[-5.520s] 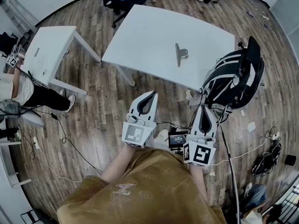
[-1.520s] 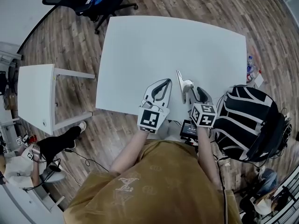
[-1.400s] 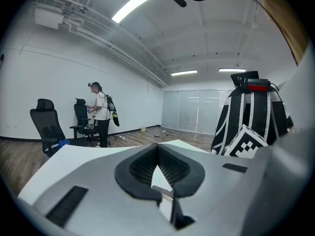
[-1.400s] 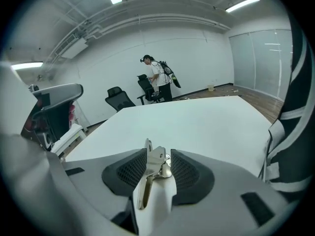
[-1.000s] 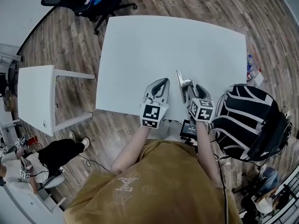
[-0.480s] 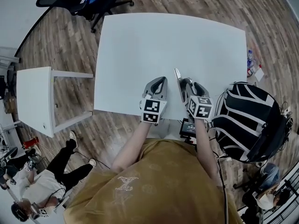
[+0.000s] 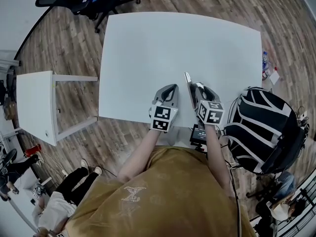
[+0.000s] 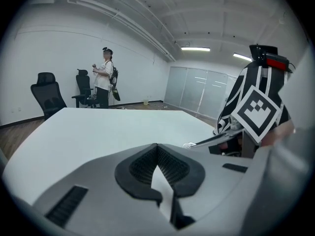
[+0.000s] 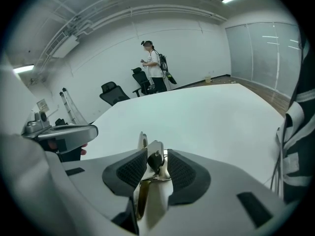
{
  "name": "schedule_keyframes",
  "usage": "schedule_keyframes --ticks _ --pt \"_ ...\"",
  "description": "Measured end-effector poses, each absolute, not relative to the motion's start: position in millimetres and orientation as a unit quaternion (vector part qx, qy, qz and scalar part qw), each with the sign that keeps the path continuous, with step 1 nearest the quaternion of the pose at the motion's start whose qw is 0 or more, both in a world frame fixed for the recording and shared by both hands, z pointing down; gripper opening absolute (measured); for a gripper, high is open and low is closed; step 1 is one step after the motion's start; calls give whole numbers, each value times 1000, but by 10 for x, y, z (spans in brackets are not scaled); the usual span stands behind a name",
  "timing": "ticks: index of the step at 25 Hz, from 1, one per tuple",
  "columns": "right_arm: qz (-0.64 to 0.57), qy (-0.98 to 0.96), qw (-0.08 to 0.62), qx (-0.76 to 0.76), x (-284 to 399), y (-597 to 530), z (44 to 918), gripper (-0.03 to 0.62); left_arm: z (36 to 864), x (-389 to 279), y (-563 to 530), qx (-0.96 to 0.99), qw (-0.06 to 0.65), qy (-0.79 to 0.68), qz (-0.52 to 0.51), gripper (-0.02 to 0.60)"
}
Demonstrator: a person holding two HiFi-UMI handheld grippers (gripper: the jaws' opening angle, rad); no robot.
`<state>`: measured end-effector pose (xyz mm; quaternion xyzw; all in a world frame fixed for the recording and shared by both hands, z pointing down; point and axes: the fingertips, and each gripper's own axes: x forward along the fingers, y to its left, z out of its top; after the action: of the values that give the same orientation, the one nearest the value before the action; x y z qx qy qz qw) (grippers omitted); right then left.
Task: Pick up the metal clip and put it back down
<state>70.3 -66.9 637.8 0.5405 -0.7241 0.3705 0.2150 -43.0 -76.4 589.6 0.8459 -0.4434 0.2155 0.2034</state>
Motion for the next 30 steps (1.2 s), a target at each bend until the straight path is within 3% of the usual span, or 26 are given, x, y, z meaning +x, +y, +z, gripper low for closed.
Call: schedule_keyframes --ticks 15,18,30 --pt "451 -730 175 483 651 -700 6468 132 5971 -419 -756 844 207 -441 223 -3" --pt "463 -732 156 475 608 -707 6446 83 6000 -421 -755 844 210 -440 225 -3" --pt "481 -740 99 459 507 -659 6354 31 6125 -437 -750 838 243 -435 224 -3"
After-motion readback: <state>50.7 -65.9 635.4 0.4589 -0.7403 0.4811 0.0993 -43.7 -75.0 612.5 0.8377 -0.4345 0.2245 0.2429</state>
